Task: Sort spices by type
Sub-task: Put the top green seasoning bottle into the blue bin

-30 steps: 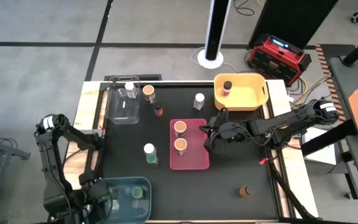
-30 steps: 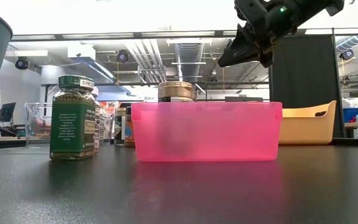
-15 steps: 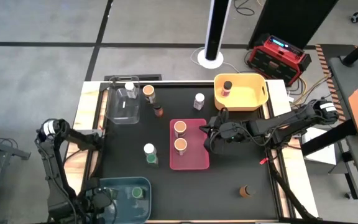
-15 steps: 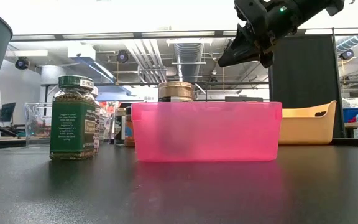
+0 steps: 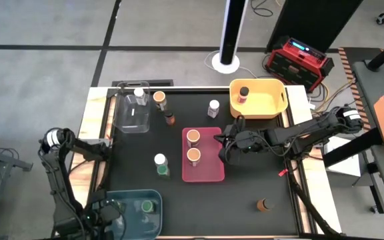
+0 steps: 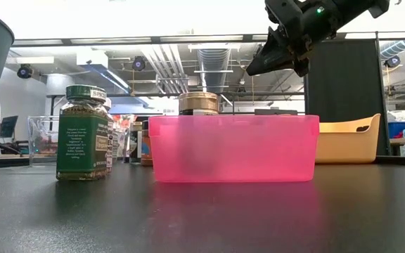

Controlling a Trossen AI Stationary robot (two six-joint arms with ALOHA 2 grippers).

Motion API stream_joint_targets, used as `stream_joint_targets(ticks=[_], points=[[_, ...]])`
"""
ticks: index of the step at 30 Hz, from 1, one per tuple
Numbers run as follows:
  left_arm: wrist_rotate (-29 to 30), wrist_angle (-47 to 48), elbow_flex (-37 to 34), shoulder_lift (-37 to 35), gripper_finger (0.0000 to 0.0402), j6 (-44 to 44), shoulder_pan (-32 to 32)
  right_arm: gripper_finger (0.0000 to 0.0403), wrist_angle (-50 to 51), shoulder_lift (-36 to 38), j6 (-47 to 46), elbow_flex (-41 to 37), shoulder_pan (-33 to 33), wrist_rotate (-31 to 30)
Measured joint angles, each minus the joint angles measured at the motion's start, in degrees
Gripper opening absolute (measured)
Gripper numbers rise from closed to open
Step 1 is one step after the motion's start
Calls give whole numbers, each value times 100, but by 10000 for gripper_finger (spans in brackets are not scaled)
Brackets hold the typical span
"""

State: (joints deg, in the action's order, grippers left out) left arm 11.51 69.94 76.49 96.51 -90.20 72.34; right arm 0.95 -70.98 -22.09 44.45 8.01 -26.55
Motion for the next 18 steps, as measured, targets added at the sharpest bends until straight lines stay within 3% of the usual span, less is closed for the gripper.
stream_joint_targets(ticks=[18], points=[[428, -39, -205, 0, 1, -82, -7, 9, 0, 0, -48, 4, 2, 2]])
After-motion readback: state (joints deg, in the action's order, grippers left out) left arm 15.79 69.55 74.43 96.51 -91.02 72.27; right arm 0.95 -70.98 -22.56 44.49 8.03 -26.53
